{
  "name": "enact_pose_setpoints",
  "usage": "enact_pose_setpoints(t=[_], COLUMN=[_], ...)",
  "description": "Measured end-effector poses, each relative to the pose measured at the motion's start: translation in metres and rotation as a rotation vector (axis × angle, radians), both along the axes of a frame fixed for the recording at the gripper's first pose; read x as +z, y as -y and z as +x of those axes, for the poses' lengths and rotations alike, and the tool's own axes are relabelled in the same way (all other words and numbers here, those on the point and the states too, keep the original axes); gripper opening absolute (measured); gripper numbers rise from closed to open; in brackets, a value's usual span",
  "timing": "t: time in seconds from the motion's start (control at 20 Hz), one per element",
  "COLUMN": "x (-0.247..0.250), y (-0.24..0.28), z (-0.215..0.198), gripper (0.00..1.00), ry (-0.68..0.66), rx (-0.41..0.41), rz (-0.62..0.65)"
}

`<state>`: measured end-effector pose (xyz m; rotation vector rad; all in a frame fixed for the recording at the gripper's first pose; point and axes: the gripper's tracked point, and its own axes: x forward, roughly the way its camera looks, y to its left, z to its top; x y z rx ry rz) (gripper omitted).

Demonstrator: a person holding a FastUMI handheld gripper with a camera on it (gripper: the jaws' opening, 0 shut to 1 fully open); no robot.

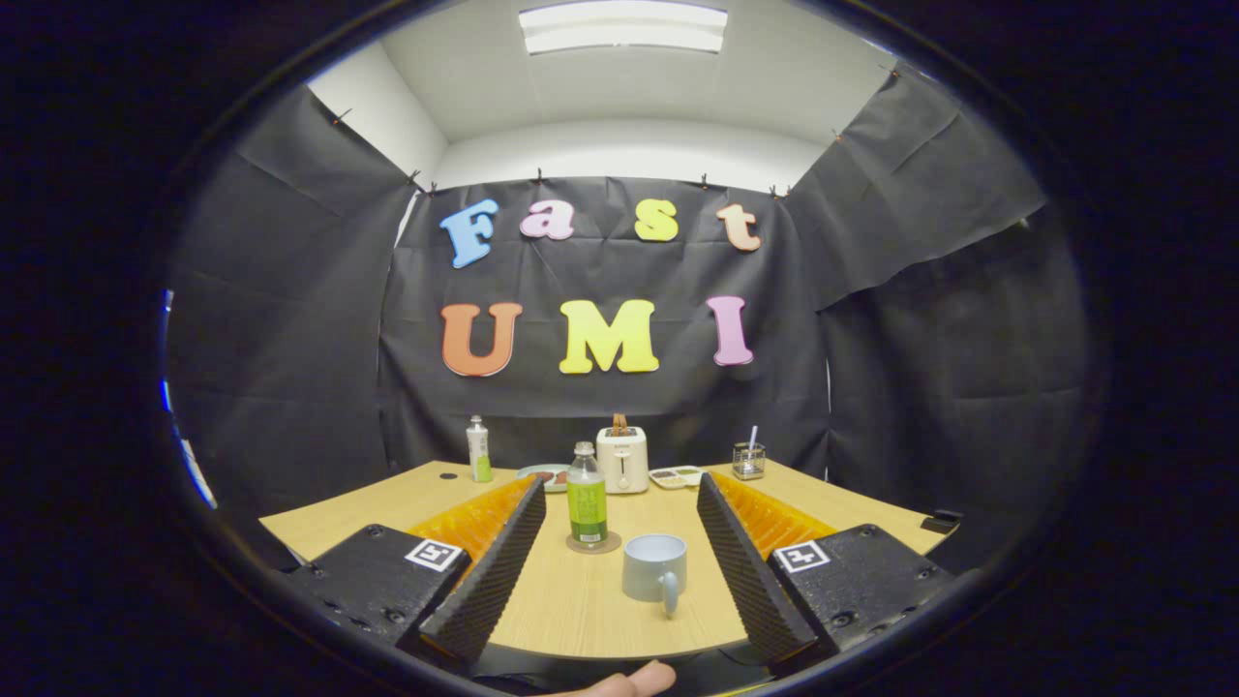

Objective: Take the bottle from table, then pour the juice into the cup, finally place the bottle on the coaster

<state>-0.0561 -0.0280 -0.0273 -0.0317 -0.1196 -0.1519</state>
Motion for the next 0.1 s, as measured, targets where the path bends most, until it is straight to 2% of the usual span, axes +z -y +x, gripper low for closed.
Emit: enact_pose_setpoints(t=[0.1], x=[0.0007], y=[0.0009], z=[-0.002], gripper=[1.0], ry=[0.008], rx=[-0.008], rz=[-0.016])
